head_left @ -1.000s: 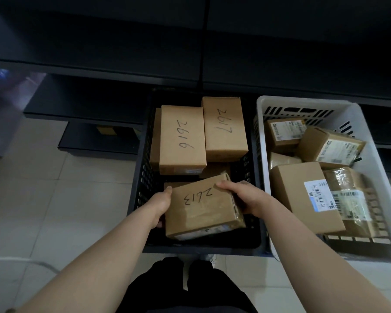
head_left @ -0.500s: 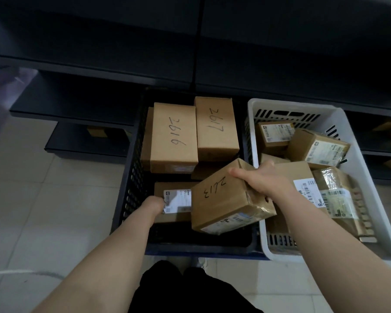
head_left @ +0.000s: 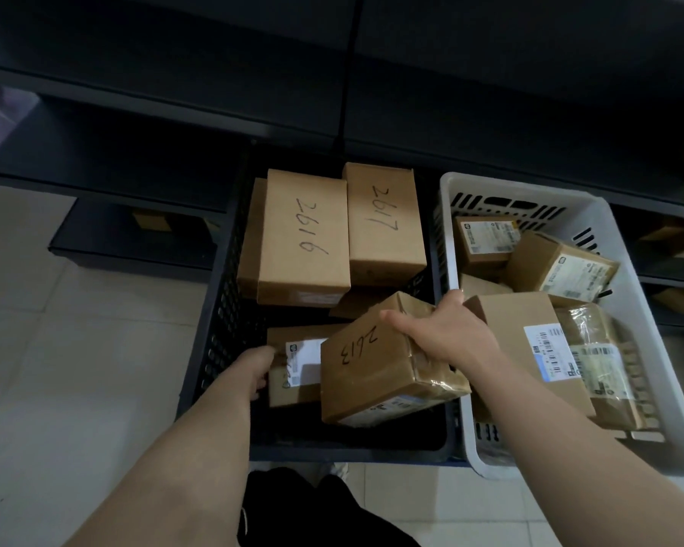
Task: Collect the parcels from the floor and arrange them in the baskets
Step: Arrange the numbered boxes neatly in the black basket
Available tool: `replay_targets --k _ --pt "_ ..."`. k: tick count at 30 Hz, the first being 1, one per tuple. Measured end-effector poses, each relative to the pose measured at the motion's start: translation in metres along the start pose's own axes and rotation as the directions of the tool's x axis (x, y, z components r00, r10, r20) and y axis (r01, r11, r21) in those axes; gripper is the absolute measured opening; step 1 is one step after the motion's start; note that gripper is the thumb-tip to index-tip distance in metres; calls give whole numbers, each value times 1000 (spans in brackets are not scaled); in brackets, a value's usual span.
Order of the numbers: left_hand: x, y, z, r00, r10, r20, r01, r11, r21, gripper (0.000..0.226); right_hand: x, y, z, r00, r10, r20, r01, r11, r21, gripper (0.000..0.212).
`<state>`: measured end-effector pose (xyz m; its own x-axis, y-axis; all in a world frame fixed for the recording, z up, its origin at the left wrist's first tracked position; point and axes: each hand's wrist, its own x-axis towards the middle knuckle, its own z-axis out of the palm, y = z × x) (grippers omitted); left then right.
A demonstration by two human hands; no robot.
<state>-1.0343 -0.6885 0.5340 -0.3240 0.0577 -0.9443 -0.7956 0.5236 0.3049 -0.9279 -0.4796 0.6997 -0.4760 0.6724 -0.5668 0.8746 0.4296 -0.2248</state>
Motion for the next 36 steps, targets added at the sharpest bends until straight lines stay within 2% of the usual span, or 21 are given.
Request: replay_targets --k 4,5,6,7,8,9,11,13,15,17,19,24,29,36 --pt "13 3 10 996 -26 80 27 999 -21 32 1 -2 -1 1000 8 5 -8 1000 -14 104" --pt "15 5 13 997 -19 78 17 999 32 45 1 -2 -2 1000 12 4 -12 1000 -21 104" --pt "22 4 15 999 5 39 -10 992 126 69 1 -2 -2 1000 14 1 -14 1000 -27 103" --pt "26 3 17 997 72 -18 -65 966 250 97 0 -2 -2 1000 15 -2 -15 999 -32 102" --pt "29 3 18 983 177 -52 -142 907 397 114 0 -2 -2 1000 15 -4 -15 999 -35 101" --pt "31 2 18 946 320 -54 -239 799 552 121 0 -2 -2 1000 15 -6 -15 999 -39 101" --pt "25 2 20 834 544 92 -376 439 816 126 0 -1 -4 1000 20 -10 -21 999 -45 103" --pt "22 1 27 772 567 289 -409 94 908 132 0 -1 -7 1000 27 -16 -28 999 -47 106" --pt "21 -3 35 777 494 390 -399 -94 912 139 -1 -1 -10 999 28 -31 -29 999 -44 109" --pt "21 -6 41 791 456 407 -360 -191 913 146 -3 0 -13 999 23 -48 -25 999 -38 111" --pt "17 -6 43 797 457 394 -316 -241 918 146 -4 2 -16 998 24 -51 -26 999 -29 107" --pt "2 1 42 839 443 315 -198 -292 936 143 -4 5 -20 999 33 -19 -33 999 36 104" --pt "-20 19 34 867 392 308 -170 -348 922 138 0 5 -26 1000 27 -14 -26 999 32 107" --pt "-62 45 22 930 296 216 -134 -275 952 123 2 5 -35 1000 -4 -4 4 1000 29 111"
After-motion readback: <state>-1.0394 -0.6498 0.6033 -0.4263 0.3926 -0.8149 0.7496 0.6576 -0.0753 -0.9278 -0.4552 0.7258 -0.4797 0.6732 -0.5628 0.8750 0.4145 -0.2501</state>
